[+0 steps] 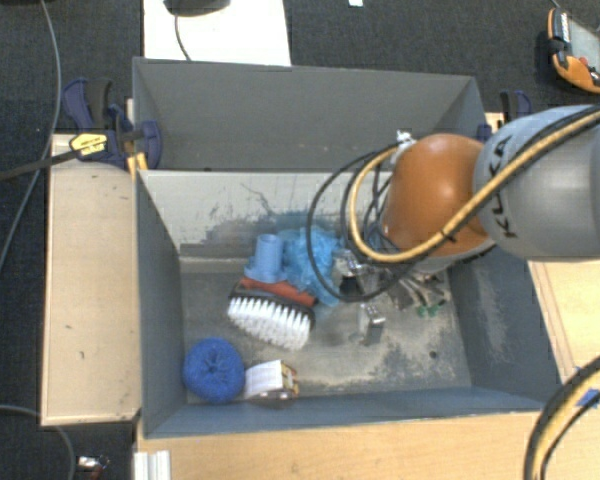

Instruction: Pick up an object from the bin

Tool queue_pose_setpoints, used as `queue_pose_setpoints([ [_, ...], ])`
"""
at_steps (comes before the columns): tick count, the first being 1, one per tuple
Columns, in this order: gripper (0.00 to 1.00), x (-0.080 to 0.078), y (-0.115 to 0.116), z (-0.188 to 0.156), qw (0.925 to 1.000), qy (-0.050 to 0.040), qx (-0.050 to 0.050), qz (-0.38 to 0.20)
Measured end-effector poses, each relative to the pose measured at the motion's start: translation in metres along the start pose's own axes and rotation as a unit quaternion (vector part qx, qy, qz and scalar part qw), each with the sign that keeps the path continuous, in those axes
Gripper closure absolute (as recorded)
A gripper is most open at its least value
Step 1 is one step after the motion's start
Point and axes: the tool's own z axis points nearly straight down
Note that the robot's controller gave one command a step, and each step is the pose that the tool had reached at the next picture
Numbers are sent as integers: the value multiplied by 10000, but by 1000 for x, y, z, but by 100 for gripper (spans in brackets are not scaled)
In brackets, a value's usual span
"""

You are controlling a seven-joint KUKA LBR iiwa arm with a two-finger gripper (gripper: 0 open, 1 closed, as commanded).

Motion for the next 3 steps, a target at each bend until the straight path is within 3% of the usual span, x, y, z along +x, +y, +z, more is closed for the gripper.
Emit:
queue_pose_setpoints([
  [1,100,-2,38,37,9998,-22,2,208],
  [2,100,-2,38,37,9998,-21,2,210],
  [3,100,-34,25,-39,9980,-35,5,-627],
])
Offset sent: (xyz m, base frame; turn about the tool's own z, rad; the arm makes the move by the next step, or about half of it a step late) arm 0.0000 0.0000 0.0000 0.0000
